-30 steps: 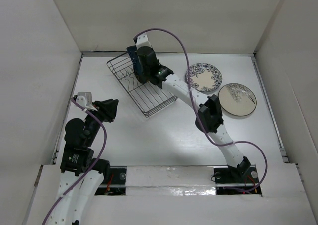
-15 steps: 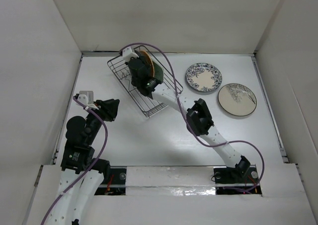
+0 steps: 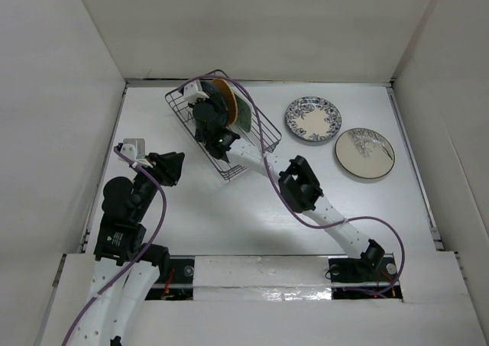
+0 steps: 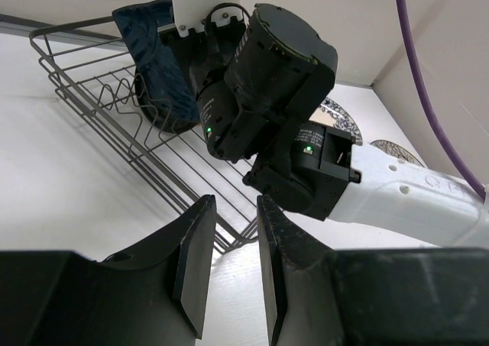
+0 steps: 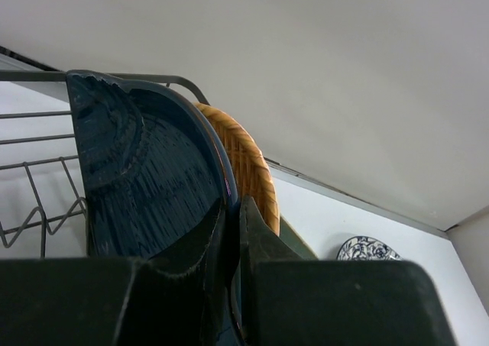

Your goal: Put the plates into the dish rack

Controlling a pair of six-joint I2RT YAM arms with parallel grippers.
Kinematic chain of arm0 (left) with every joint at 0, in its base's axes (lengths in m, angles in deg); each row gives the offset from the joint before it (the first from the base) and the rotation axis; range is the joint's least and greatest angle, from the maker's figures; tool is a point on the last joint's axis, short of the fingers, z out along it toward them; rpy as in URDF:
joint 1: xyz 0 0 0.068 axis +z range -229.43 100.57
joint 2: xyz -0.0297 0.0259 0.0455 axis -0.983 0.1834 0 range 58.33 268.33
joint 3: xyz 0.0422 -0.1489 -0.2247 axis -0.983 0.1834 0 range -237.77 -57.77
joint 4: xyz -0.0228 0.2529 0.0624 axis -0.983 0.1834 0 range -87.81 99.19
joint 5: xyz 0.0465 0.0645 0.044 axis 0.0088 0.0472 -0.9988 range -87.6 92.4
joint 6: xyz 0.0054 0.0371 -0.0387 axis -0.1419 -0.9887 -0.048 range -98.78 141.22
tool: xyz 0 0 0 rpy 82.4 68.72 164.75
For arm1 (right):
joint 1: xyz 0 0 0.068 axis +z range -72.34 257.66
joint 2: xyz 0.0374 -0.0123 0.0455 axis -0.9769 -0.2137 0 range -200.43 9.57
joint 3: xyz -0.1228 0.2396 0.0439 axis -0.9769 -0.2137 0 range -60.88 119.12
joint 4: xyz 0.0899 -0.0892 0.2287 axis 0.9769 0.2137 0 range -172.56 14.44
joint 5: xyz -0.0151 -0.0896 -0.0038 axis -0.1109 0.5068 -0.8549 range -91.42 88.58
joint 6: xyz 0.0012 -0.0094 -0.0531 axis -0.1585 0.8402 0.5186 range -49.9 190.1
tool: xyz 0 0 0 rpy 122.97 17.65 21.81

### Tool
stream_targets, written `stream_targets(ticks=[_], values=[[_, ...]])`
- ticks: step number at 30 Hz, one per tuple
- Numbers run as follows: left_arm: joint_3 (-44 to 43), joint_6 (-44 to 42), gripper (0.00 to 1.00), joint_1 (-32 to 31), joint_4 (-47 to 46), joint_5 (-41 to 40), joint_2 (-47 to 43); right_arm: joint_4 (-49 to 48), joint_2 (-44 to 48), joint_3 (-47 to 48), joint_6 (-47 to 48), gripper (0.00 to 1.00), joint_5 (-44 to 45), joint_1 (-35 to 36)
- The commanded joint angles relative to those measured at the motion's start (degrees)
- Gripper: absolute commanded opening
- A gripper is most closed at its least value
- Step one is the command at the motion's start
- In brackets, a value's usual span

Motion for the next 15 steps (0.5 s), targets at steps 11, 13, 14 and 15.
stream_targets(ticks=[11, 13, 14, 15], values=[[-1.28, -0.19, 0.25, -0.27, -2.46, 0.55, 0.14, -13.15, 0.21, -5.91, -4.22, 0.16, 5.82, 2.89], [-1.28, -0.19, 0.25, -0.27, -2.46, 0.46, 0.22, -13.25, 1.18, -7.67, -5.89, 0.29, 6.0, 2.89], [-1.28, -0.19, 0.25, -0.27, -2.46, 0.46, 0.14, -12.46, 1.53, -8.11, -8.16, 0.33, 5.56, 2.89], [-1.28, -0.19, 0.25, -0.27, -2.38, 0.46, 0.14, -12.37, 1.97, -8.64, -9.06, 0.36, 5.47, 2.89]])
